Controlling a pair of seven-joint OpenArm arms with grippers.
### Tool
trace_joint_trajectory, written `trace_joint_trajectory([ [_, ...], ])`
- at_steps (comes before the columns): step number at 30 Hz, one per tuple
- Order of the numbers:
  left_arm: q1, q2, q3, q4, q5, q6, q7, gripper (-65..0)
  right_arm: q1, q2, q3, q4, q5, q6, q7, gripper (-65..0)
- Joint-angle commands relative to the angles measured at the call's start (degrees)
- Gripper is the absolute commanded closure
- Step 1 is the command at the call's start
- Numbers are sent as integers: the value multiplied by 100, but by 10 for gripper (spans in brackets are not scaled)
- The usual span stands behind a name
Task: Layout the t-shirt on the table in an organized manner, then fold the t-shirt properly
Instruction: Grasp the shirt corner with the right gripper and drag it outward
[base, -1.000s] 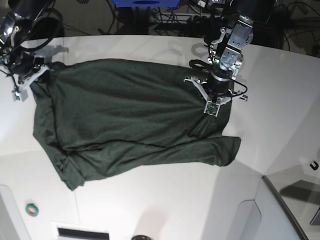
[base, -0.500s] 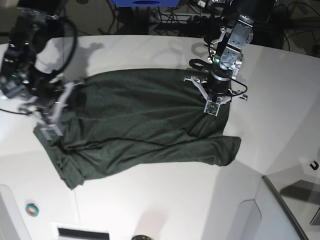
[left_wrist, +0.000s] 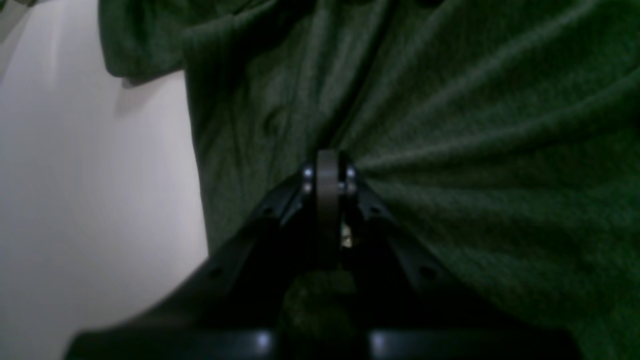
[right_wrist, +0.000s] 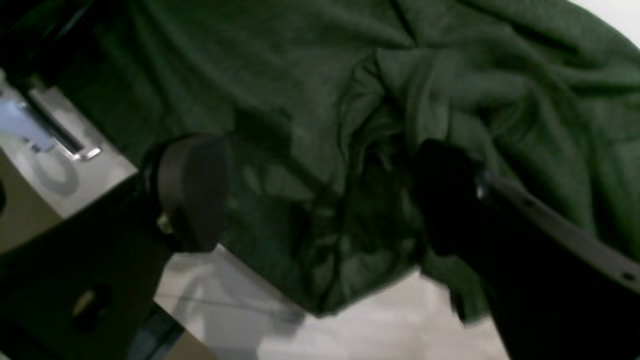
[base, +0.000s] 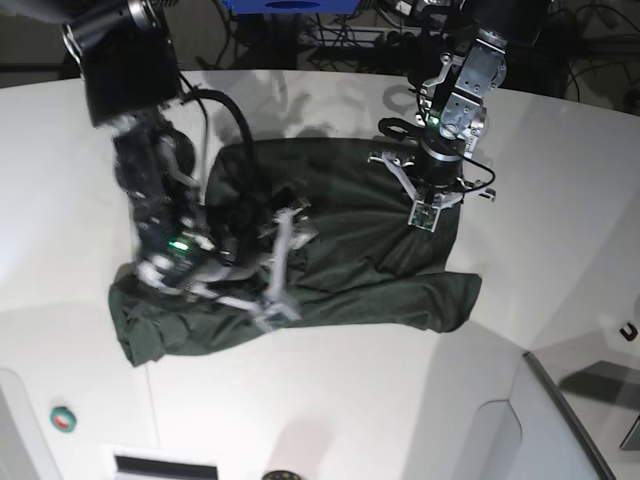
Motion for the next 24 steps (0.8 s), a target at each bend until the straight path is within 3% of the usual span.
trace_joint_trajectory([
  [1, -37, -74, -10, 71, 13, 24, -71, 0, -27, 124, 314, 431, -60, -31, 59, -521],
  [4, 42, -100, -18, 79, 13, 24, -71, 0, -713, 317, 1088, 1046, -69, -66, 287, -489],
  [7, 51, -109, -18, 71, 13, 24, -71, 0, -1012, 520, 1457, 642, -69, -66, 894, -483],
  [20, 183, -188, -18, 88, 4, 24, -71, 0, -256, 827, 1510, -2602, -69, -66, 2731, -470],
  [22, 192, -215, -18, 88, 4, 24, -71, 0, -221, 924, 1510, -2743, -69, -66, 2828, -384],
  [24, 244, -267, -18, 88, 4, 24, -71, 0, -265, 968, 1518, -2752, -69, -66, 2819, -182],
])
